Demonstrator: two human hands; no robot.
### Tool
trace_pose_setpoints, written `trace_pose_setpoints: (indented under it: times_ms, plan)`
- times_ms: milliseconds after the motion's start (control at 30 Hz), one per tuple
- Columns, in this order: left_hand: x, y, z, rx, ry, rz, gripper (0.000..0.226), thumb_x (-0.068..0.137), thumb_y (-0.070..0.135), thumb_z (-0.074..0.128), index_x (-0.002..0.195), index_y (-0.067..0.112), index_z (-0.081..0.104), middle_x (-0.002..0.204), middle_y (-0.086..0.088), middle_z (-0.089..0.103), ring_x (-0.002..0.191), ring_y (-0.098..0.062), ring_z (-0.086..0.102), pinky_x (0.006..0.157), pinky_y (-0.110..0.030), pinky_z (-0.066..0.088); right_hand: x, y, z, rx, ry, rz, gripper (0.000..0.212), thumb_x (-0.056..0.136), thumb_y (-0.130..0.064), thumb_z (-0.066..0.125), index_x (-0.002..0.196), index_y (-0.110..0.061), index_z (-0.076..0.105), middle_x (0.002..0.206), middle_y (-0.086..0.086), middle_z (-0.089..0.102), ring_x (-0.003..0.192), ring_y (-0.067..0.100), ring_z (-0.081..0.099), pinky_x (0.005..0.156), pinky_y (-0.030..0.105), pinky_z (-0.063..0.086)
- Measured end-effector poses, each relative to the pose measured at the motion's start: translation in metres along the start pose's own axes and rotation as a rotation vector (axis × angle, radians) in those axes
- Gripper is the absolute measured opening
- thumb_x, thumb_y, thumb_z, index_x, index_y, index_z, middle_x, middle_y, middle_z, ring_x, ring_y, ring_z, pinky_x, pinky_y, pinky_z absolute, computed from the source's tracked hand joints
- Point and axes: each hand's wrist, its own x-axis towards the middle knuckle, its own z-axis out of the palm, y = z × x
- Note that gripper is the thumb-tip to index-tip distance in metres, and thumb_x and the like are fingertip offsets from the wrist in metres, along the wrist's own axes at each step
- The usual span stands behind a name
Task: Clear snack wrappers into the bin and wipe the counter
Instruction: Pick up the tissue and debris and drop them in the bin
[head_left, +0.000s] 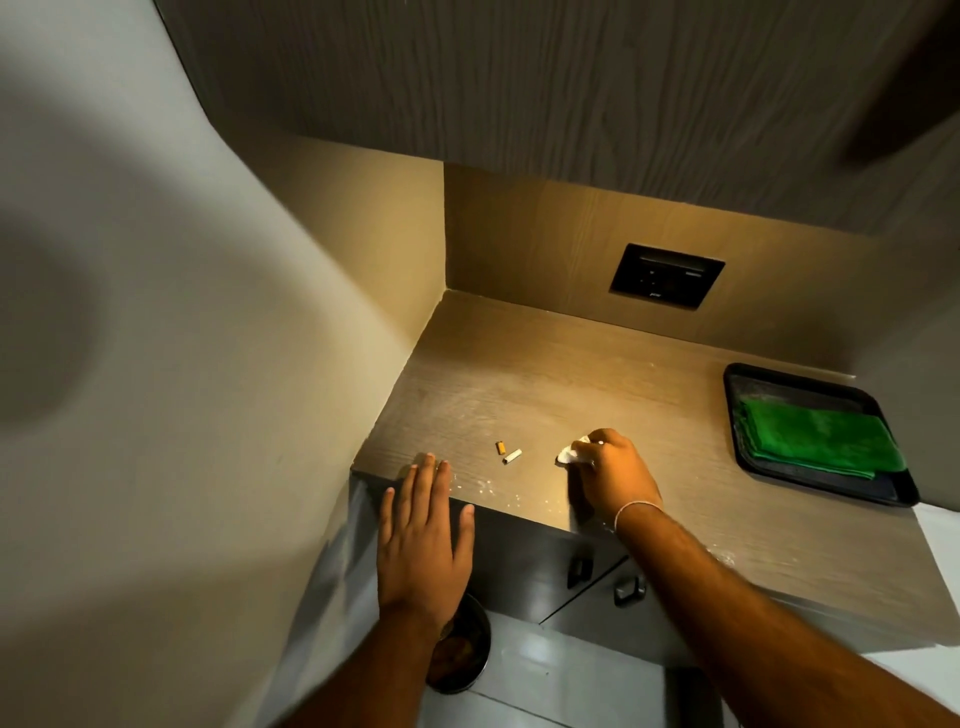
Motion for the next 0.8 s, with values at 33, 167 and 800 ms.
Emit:
trace_pose_setpoints:
  times_ms: [33,167,800]
  plan:
    - [0.003,0.001,-0.001,0.0,0.001,-0.007,0.068,0.105,0.054,0.031,0.165,0.022,0.031,0.174,-0.001,0.03,0.161,-0.02,0.026,0.131,-0.048,0.024,-0.001,-0.004,-0.003,0.034,0.005,0.0,0.03,0.094,-0.019,0.07,0.124,-0.021,0.072,0.132,0.003,0.061,0.12,0.027,0.062,0.104,0.036,0.052]
    - [0.011,0.005,-0.004,-0.004,0.005,-0.046,0.067,0.106,0.054,0.03,0.165,0.023,0.03,0.174,-0.001,0.029,0.161,-0.022,0.025,0.131,-0.048,0.024,-0.002,-0.036,-0.011,0.243,0.072,-0.119,0.032,0.098,-0.028,0.067,0.127,-0.017,0.07,0.129,-0.001,0.062,0.114,0.017,0.059,0.102,0.029,0.048]
    - [0.026,0.009,-0.004,-0.034,-0.071,0.022,0.07,0.107,0.059,0.021,0.169,0.027,0.015,0.178,0.001,0.013,0.164,-0.02,0.015,0.132,-0.048,0.023,-0.003,-0.077,0.035,-0.274,-0.115,-0.312,0.057,0.089,-0.034,0.074,0.14,-0.013,0.058,0.146,0.008,0.044,0.131,0.033,0.043,0.101,0.04,0.053]
